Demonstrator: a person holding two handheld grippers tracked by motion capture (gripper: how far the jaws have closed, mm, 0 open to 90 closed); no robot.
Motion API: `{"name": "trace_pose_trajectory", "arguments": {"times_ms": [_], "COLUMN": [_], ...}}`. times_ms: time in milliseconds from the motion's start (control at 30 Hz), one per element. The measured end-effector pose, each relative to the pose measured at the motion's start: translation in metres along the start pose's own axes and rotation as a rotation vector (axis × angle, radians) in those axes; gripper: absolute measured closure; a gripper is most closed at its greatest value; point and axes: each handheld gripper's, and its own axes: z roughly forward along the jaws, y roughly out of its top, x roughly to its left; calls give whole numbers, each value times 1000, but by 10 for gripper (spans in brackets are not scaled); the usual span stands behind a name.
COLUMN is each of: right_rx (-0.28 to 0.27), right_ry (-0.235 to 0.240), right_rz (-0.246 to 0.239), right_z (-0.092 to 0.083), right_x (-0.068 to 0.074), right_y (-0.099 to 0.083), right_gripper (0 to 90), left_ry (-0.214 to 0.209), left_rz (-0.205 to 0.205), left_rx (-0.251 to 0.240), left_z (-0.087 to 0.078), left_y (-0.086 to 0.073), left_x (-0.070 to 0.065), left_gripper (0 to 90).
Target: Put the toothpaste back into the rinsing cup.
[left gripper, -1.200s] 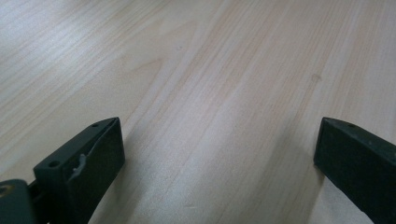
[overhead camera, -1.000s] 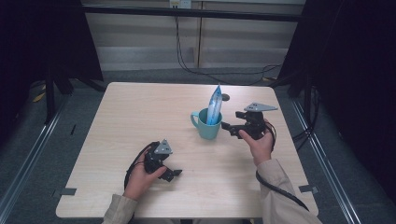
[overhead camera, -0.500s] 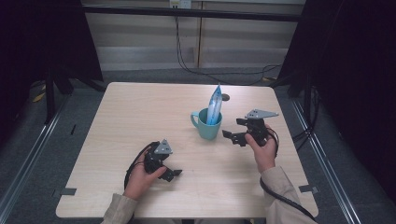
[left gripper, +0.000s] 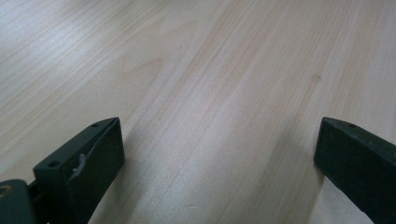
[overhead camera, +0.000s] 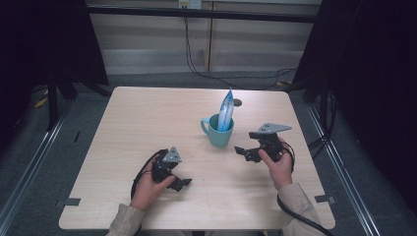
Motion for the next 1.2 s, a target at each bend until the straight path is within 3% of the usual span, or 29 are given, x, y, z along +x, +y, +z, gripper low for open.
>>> {"name": "trace_pose_trajectory", "arguments": {"times_ms": [1200], "right_rx": [79], "right_ry": [14], "right_rz": [-43], "right_z": [-10], "right_x": [12], "right_y": [-47], "right_gripper": [138], "left_ry": [-1], "left_rz": [2], "left_rx": [2], "left_z": [0], "left_y": [0], "left_x": [0], "left_gripper": [15]}}
